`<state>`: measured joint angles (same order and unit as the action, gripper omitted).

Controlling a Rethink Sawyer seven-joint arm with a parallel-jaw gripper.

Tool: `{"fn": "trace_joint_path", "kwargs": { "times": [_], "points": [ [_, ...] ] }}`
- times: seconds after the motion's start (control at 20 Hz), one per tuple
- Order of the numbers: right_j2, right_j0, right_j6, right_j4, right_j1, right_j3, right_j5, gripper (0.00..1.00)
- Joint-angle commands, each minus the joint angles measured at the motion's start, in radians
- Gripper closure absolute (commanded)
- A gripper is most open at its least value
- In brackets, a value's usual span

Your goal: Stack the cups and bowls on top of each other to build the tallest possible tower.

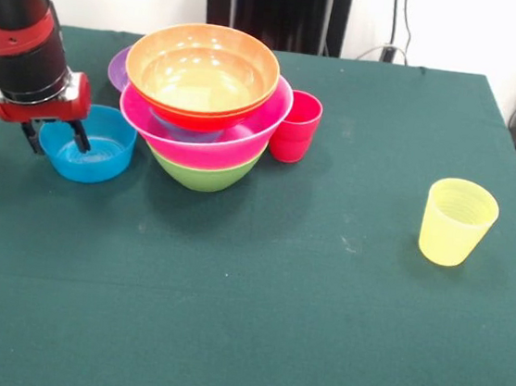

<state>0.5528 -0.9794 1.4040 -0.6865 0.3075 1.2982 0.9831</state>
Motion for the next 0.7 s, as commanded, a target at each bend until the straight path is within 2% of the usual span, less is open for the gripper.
{"fn": "trace_joint_path", "kwargs": {
  "times": [0.05, 0.7],
  "points": [
    [-0.011, 0.049, -0.256, -0.113, -0.049, 0.024, -0.046, 0.0],
    [-0.015, 0.041, -0.221, -0.103, -0.047, 0.016, -0.061, 0.0]
  ]
}}
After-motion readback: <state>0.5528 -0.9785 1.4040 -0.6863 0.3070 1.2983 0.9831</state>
